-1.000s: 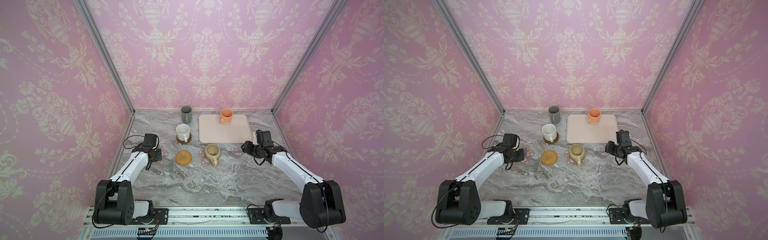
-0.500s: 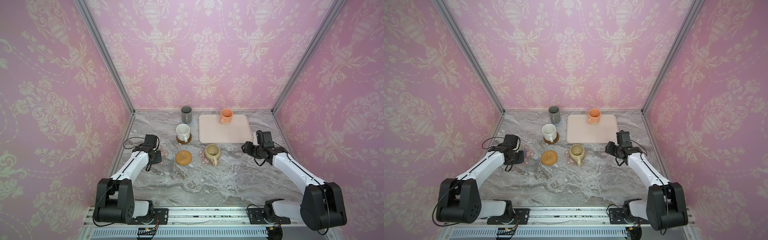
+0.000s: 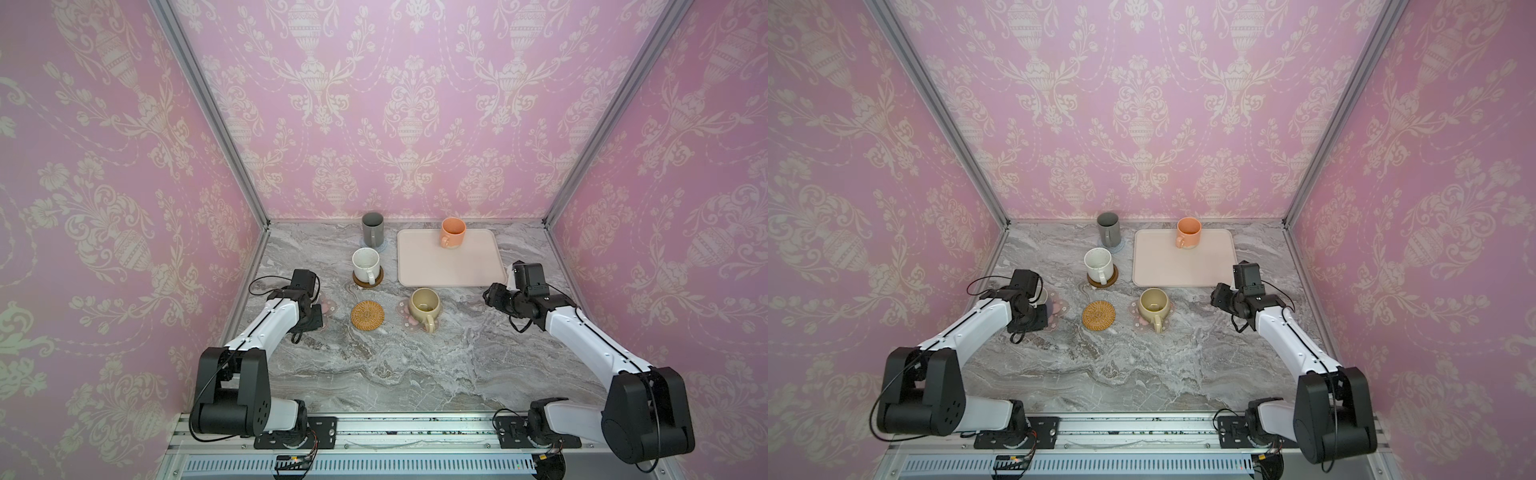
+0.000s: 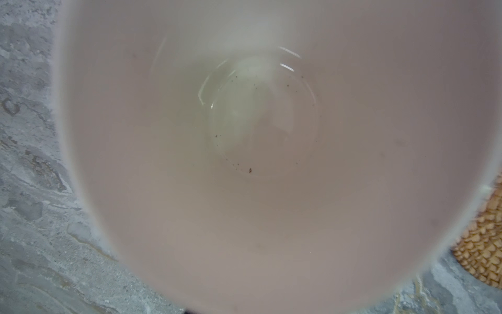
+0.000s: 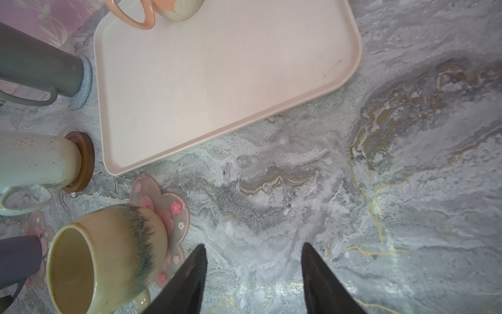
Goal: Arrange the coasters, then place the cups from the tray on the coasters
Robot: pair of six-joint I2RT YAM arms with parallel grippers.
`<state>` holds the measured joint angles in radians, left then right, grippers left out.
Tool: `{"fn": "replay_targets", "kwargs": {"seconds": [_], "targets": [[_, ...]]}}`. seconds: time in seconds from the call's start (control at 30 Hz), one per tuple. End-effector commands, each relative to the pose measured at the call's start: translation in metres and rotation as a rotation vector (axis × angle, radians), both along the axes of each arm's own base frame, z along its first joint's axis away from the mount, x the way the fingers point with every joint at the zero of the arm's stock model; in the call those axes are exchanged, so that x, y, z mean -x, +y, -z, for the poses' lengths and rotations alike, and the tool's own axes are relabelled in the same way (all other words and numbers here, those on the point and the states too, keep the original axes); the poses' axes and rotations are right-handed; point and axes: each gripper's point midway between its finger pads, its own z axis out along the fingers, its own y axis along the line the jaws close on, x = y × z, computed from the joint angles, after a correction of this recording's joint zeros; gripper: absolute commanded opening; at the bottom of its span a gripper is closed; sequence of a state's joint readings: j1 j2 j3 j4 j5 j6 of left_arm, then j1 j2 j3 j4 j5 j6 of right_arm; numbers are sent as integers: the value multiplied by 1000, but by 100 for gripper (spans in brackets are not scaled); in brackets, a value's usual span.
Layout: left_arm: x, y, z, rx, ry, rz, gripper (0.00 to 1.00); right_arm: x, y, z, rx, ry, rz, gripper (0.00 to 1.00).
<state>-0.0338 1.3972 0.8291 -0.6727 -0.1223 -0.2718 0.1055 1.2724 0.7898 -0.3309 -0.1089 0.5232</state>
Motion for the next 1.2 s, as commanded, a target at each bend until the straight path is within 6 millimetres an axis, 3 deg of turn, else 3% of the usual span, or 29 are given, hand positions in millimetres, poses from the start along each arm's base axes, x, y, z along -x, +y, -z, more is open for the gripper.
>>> {"fn": "replay_targets", "kwargs": {"seconds": [0.0, 0.33, 0.53, 0.97, 1.17], "targets": [[6, 11, -6, -46, 25, -39, 27, 6, 2, -4, 3, -2, -19, 57], [2, 13, -17, -55, 7, -50, 30, 10, 0, -6, 14, -2, -18, 57], [-3, 14, -46, -56, -55, -48, 36, 9, 0, -8, 18, -1, -18, 58], [-5, 15, -118, -58, -212, -51, 38, -2, 4, -10, 4, 5, -28, 57], [-16, 7, -137, -4, -298, -52, 38, -17, 10, -12, 8, 7, -31, 57]]}}
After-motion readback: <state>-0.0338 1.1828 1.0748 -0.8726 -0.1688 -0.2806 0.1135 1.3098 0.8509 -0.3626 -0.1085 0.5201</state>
